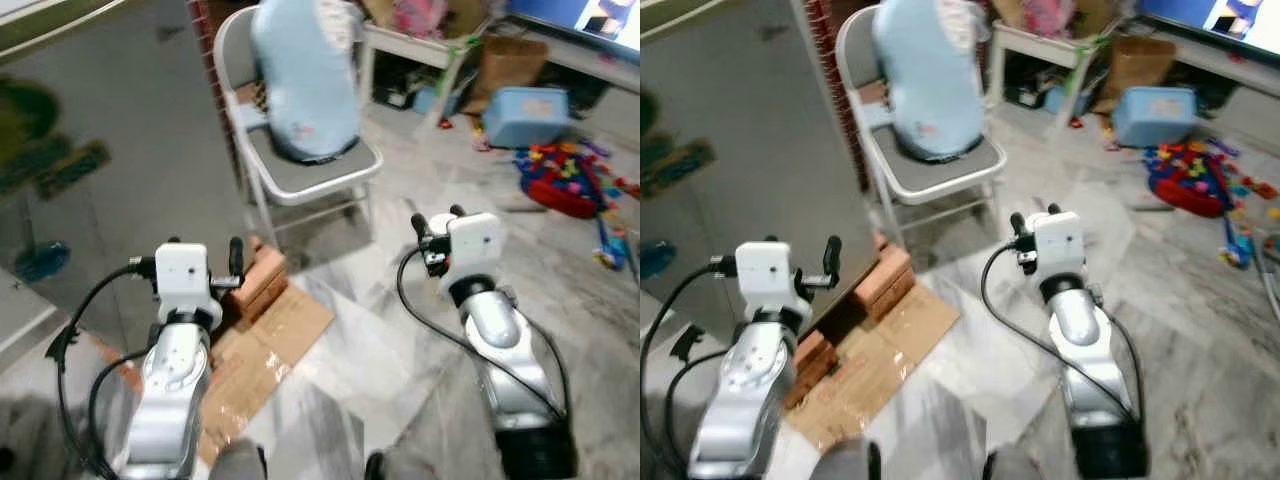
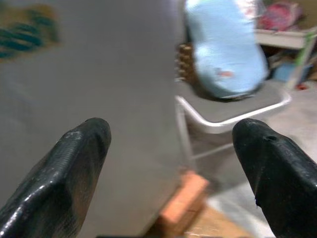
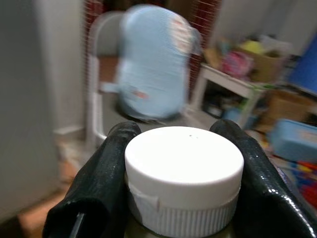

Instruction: Restocking fridge

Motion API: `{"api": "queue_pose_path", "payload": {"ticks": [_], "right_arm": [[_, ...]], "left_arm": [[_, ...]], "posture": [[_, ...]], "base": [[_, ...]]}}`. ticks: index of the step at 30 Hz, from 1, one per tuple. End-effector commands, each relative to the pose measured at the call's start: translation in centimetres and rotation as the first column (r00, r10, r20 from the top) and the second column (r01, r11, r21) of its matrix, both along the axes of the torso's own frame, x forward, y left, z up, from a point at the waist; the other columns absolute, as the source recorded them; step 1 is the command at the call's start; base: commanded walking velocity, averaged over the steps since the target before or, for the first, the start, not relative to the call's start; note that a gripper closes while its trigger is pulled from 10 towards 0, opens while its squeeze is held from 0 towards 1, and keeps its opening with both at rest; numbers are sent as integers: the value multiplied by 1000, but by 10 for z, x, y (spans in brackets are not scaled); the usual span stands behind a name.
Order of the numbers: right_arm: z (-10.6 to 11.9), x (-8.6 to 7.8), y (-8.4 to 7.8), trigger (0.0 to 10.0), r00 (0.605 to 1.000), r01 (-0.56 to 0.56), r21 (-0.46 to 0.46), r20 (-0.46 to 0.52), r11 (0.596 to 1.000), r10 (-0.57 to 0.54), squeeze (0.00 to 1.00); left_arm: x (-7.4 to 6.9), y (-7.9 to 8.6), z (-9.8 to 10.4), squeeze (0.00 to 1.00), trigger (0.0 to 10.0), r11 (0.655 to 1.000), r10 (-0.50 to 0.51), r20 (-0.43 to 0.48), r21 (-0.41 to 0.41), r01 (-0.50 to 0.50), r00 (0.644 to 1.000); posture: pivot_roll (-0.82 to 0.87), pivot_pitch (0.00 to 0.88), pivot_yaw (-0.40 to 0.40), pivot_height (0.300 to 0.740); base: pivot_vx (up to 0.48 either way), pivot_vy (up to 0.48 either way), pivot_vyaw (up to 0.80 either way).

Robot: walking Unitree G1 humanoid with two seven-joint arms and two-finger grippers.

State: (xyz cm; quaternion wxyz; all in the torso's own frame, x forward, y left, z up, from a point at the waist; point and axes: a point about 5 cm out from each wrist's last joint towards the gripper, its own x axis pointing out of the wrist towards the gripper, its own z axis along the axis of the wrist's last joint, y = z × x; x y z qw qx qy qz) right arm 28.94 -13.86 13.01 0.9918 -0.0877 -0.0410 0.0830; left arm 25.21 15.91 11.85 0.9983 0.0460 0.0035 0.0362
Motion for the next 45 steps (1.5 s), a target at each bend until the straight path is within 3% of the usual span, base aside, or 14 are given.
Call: {"api": "queue_pose_path", "payload": {"ticks": [1,16,29,37,40,45], "right_arm": [[9,0,-11,10000,999,35,-10,40,999,-35,0],[9,0,-14,10000,998,44,-21,39,999,-43,0],[9,0,-15,10000,999,40,-32,38,999,-38,0],[9,1,-16,10000,998,42,-27,40,999,-41,0],[9,0,-15,10000,999,36,-36,41,999,-35,0],[9,0,-16,10000,998,36,-46,46,998,-34,0]], "left_arm": [[-1,-7,2,0,10000,1000,-15,14,-1,15,1000],[-1,-7,3,0,10000,999,-15,30,-29,15,999],[-1,-7,4,0,10000,997,-52,26,-62,53,998],[0,-9,5,0,10000,997,-67,38,-47,69,997],[0,-9,6,0,10000,999,-48,47,8,48,998],[0,-13,5,0,10000,998,-62,43,6,62,997]], "posture": [[54,127,-18,740],[49,131,-19,740],[42,130,-26,740],[39,126,-24,740],[39,128,-24,740],[37,130,-23,740]], "base": [[0,480,0],[0,461,0],[0,105,0],[0,452,0],[0,0,0],[0,0,640]]}}
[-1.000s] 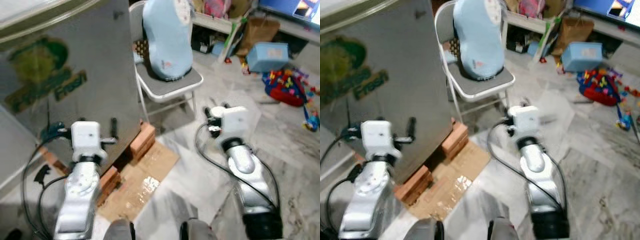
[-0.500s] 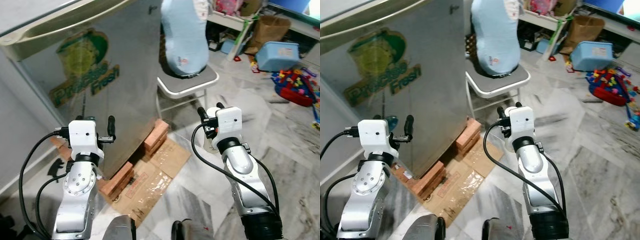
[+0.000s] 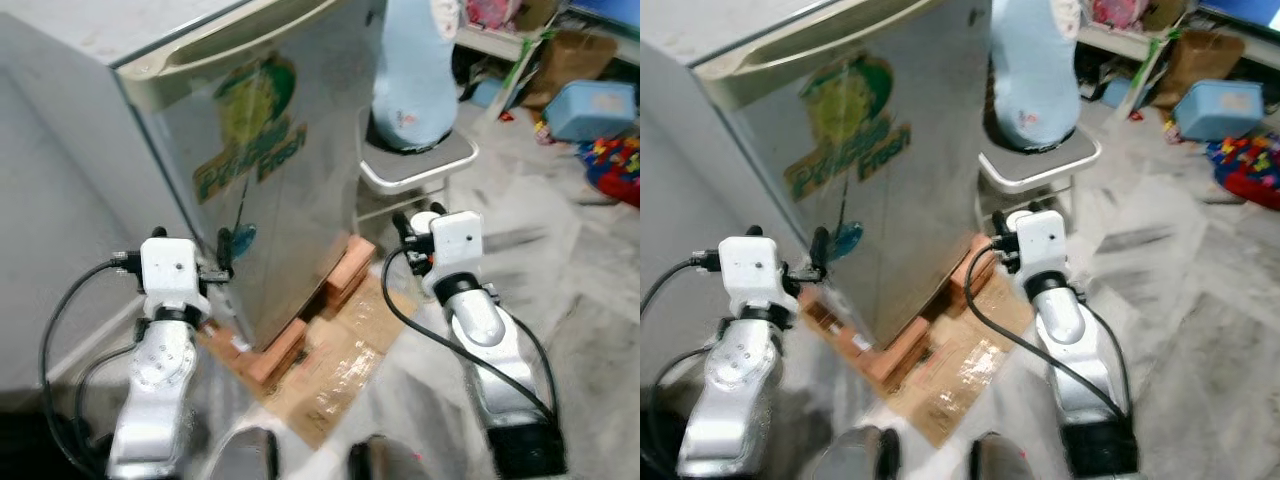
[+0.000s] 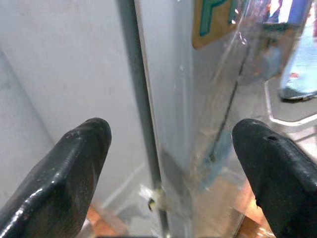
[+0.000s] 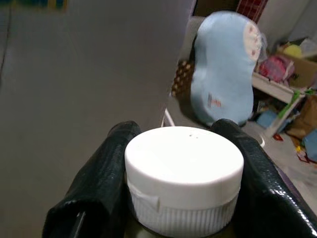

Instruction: Restocking fridge

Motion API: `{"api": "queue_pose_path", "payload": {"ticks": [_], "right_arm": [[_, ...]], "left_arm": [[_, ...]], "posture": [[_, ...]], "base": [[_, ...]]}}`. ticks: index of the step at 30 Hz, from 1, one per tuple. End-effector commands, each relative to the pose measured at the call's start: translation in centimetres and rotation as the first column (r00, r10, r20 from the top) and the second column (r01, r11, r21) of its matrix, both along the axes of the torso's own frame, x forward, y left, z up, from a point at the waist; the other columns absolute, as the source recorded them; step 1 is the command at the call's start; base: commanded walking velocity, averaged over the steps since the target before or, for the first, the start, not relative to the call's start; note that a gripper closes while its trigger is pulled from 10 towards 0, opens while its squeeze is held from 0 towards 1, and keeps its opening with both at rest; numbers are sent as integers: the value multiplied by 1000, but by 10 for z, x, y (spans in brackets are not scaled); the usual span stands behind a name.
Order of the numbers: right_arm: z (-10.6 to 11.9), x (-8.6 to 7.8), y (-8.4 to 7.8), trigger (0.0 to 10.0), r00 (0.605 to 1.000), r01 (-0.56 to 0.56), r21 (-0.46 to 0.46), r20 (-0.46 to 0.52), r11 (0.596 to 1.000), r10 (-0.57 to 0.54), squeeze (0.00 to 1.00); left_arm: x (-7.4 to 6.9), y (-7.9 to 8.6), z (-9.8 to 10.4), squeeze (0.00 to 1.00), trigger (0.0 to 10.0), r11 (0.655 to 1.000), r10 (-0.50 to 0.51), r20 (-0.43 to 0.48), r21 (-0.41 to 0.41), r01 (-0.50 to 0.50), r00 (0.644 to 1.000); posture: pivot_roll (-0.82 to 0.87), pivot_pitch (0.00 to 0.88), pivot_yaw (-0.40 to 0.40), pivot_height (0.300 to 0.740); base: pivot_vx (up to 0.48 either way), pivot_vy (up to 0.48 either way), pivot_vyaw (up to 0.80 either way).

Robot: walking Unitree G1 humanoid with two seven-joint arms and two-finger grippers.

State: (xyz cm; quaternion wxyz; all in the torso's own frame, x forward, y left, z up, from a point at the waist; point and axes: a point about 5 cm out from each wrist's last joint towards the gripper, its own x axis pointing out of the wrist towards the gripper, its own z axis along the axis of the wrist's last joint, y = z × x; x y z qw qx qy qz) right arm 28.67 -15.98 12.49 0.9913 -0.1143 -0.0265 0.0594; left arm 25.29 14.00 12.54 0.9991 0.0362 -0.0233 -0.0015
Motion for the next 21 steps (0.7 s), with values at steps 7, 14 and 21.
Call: {"api": "queue_pose_path", "payload": {"ticks": [7,14,21], "right_arm": [[14,3,6,10000,998,-15,6,65,1000,15,0],[15,4,5,10000,998,-12,11,64,1000,11,0],[15,4,6,10000,998,-16,18,65,1000,15,0]], "left_arm": [[0,4,0,0,10000,1000,-4,6,31,4,1000],[0,3,0,0,10000,1000,-6,5,30,6,1000],[-1,2,0,0,10000,1000,-5,3,31,5,1000]], "posture": [[37,130,-23,740],[33,131,-23,740],[35,136,-24,740]], "base": [[0,0,729],[0,-372,0],[0,-414,0]]}}
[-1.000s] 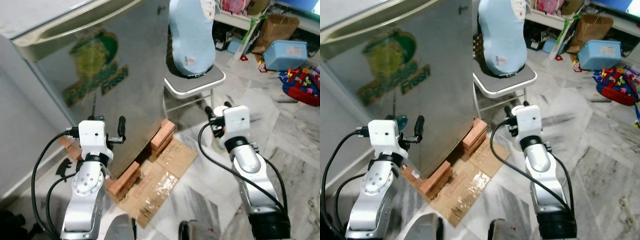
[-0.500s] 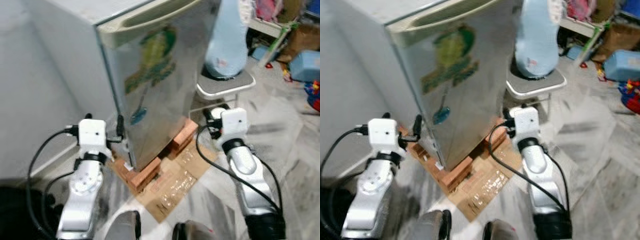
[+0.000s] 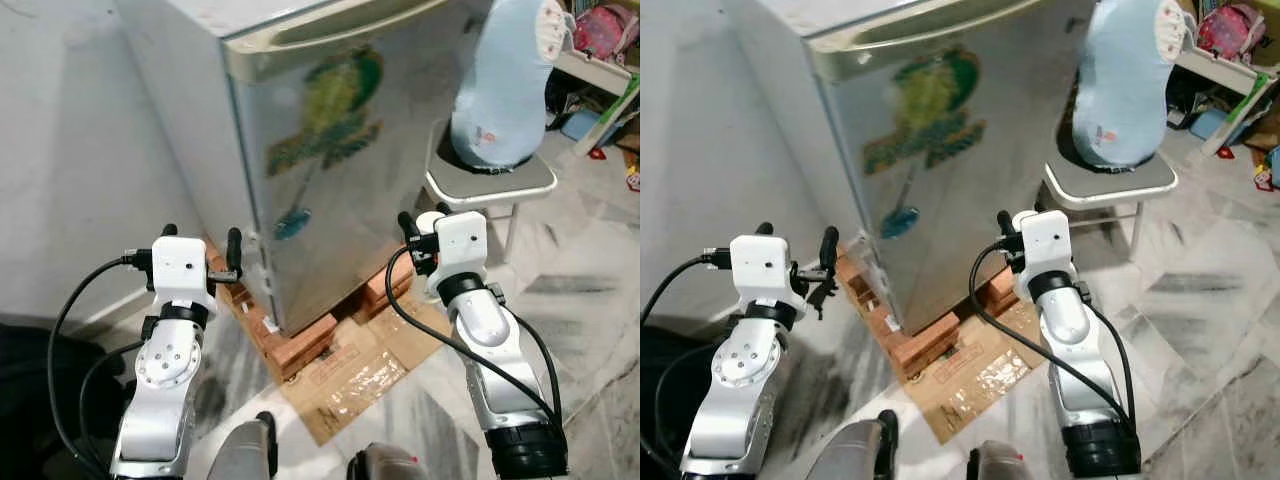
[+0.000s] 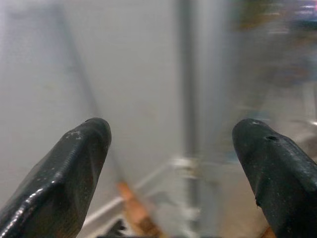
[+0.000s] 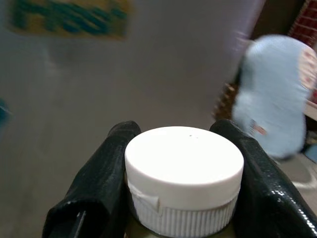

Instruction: Restocking fridge

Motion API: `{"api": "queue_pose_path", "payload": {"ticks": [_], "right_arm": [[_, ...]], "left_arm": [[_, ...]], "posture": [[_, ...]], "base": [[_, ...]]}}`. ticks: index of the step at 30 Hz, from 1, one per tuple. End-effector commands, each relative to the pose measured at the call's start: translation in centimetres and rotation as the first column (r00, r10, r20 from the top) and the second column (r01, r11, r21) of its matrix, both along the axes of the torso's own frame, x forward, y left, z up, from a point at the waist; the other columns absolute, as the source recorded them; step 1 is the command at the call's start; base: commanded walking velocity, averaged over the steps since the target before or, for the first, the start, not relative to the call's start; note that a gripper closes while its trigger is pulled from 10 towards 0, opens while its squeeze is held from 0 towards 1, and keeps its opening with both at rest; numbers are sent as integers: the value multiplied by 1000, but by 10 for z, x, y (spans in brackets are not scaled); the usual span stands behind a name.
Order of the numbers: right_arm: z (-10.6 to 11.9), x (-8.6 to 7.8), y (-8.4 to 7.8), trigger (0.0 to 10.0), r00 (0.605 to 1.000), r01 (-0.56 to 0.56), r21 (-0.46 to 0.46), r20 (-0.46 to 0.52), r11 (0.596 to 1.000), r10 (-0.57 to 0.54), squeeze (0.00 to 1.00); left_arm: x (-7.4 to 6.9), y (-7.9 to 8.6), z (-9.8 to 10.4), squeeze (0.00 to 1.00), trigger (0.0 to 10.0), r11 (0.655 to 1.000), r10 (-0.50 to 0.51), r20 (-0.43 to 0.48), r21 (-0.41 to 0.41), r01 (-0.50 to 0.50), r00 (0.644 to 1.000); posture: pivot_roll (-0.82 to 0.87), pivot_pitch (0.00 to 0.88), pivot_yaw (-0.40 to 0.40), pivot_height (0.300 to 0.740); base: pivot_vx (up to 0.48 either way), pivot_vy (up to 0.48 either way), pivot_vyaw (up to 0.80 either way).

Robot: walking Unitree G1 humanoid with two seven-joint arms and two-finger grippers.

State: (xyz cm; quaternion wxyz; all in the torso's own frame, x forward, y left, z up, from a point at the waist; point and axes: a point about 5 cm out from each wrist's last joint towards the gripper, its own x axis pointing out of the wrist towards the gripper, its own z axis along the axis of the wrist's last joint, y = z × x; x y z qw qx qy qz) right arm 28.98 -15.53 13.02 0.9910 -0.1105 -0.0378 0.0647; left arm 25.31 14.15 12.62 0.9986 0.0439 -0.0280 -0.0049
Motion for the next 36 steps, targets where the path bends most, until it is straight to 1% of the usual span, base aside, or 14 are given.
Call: {"api": "queue_pose_path", "payload": {"ticks": [1,6,12,13,18,22,24,26,30,32,36], "right_arm": [[10,1,1,10000,999,-3,10,44,1000,3,0],[9,1,1,10000,999,-8,8,43,1000,7,0],[10,2,0,10000,999,-8,9,43,1000,8,0],[10,2,0,10000,999,-7,14,43,1000,7,0],[10,3,-2,10000,999,3,23,35,1000,-4,0],[9,3,-5,10000,1000,13,24,24,1000,-14,0],[8,2,-7,10000,1000,14,7,28,1000,-14,0],[9,1,-7,10000,1000,6,-7,30,1000,-6,0],[9,0,-7,10000,999,-8,-34,36,999,10,0],[9,1,-6,10000,999,-10,-56,39,998,12,0],[9,1,-5,10000,999,-11,-47,38,999,13,0]], "left_arm": [[-1,1,-1,0,10000,1000,4,-6,17,-4,1000],[-1,2,-2,0,10000,1000,26,1,-7,-26,1000],[0,6,-5,0,10000,997,76,-22,19,-75,997],[1,7,-6,0,10000,996,83,-26,34,-82,996],[3,6,-7,0,10000,998,67,-31,14,-66,997],[9,11,-6,0,10000,995,104,-28,0,-104,994],[12,16,-6,0,10000,989,148,-26,1,-148,989],[13,18,-6,0,10000,986,167,-26,2,-167,986],[12,17,-7,0,10000,986,165,-28,18,-164,986],[12,15,-7,0,10000,988,157,-26,10,-157,987],[12,13,-7,0,10000,988,154,-20,6,-154,988]], "posture": [[35,135,-27,740],[35,136,-32,740],[36,133,-37,740],[36,132,-39,740],[32,129,-43,740],[29,127,-46,740],[18,122,-48,740],[16,121,-49,740],[12,118,-49,740],[13,116,-51,740],[14,116,-53,740]], "base": [[0,-409,0],[0,-52,0],[0,0,0],[0,0,0],[0,0,0],[0,0,-703],[0,0,-400],[0,0,0],[0,0,0],[0,0,800],[0,0,800]]}}
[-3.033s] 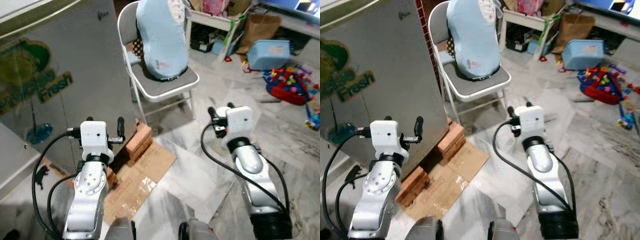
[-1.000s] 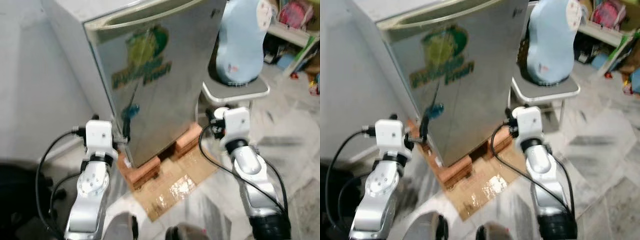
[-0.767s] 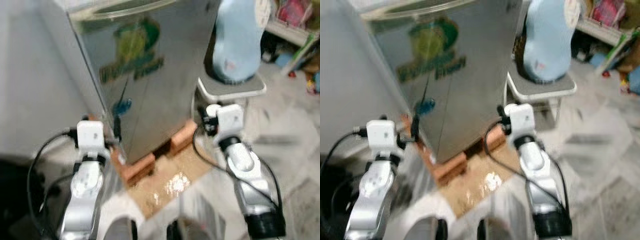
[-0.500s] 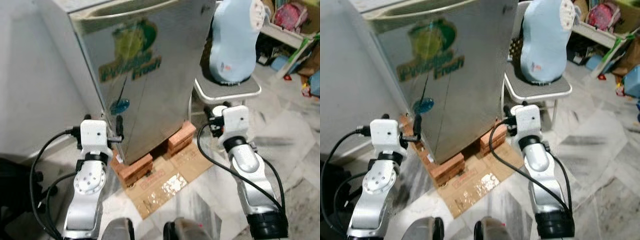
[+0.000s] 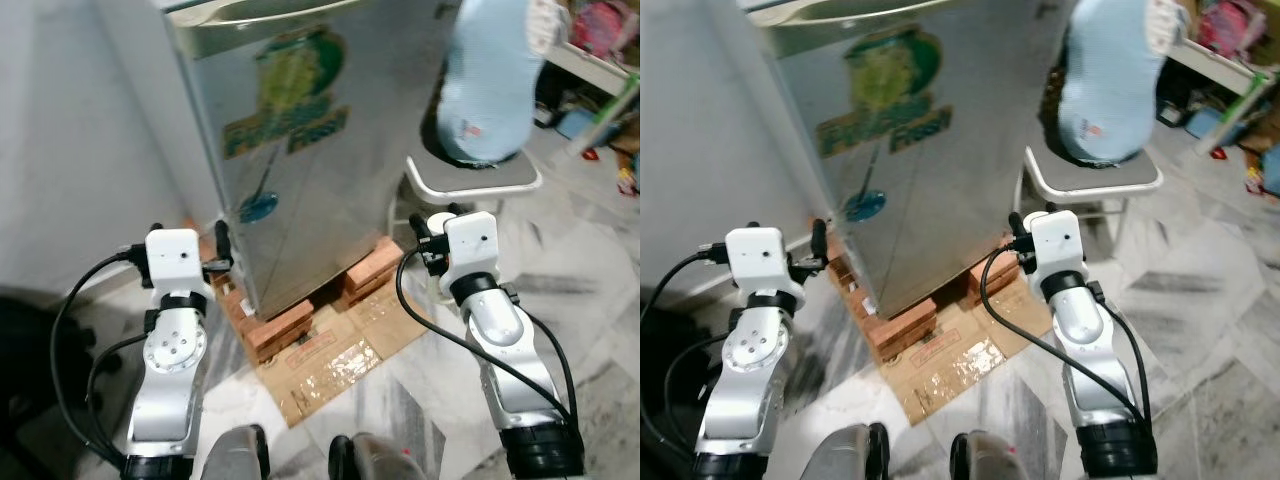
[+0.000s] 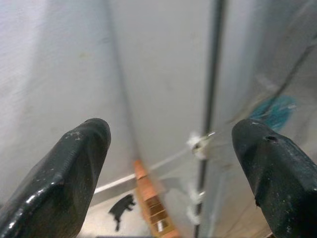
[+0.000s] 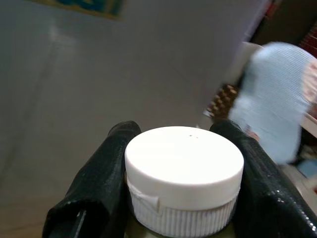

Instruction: Restocking fridge

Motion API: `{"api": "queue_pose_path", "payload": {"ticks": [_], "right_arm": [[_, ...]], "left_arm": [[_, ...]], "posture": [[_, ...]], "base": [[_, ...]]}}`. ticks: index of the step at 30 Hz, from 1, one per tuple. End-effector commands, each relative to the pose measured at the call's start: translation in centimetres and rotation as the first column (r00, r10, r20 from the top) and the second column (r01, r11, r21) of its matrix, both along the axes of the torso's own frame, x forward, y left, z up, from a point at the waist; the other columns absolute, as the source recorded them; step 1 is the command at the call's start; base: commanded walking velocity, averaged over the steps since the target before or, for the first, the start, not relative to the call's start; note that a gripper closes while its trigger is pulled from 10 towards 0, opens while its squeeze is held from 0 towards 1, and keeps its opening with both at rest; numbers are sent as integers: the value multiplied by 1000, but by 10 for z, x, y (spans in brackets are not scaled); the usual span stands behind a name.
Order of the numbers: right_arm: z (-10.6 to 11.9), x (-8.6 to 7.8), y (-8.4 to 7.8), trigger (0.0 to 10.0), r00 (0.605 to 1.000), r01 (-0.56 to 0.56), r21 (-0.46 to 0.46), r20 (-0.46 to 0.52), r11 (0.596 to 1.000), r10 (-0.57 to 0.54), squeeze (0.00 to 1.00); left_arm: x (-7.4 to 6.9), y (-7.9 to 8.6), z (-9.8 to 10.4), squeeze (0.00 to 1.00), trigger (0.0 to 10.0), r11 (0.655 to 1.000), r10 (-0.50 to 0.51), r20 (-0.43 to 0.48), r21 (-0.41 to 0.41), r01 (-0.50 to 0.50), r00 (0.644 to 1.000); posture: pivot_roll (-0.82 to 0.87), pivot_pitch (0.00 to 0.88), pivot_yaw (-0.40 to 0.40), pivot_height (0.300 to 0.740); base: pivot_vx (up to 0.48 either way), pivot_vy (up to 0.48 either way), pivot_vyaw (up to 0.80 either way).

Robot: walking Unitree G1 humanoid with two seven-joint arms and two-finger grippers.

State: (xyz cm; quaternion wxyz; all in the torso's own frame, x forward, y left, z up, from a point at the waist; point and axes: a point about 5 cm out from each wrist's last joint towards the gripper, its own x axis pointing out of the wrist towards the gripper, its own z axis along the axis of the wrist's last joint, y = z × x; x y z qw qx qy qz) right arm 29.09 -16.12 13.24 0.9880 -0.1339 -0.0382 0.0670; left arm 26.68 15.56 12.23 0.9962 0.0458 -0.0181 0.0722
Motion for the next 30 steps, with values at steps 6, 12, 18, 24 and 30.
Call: {"api": "queue_pose_path", "payload": {"ticks": [6,12,18,24,30], "right_arm": [[7,0,1,10000,999,-13,14,33,1000,13,0],[6,0,0,10000,1000,-10,16,29,1000,10,0],[4,-3,3,10000,1000,-21,18,24,1000,21,0],[3,-4,3,10000,999,-37,11,23,999,37,0],[5,-3,4,10000,998,-47,9,30,999,46,0]], "left_arm": [[-2,-1,-3,0,10000,1000,2,-8,-1,-2,1000],[-3,-1,-4,0,10000,1000,5,-9,-6,-5,1000],[-3,1,-4,0,10000,1000,10,-11,2,-10,1000],[-3,3,-2,0,10000,999,45,2,20,-45,999],[-2,5,-2,0,10000,999,32,8,-1,-32,999]], "posture": [[13,119,-55,740],[8,121,-51,740],[10,121,-45,740],[11,119,-47,740],[12,120,-50,740]], "base": [[0,-281,252],[0,-289,0],[0,-40,0],[0,0,0],[0,0,395]]}}
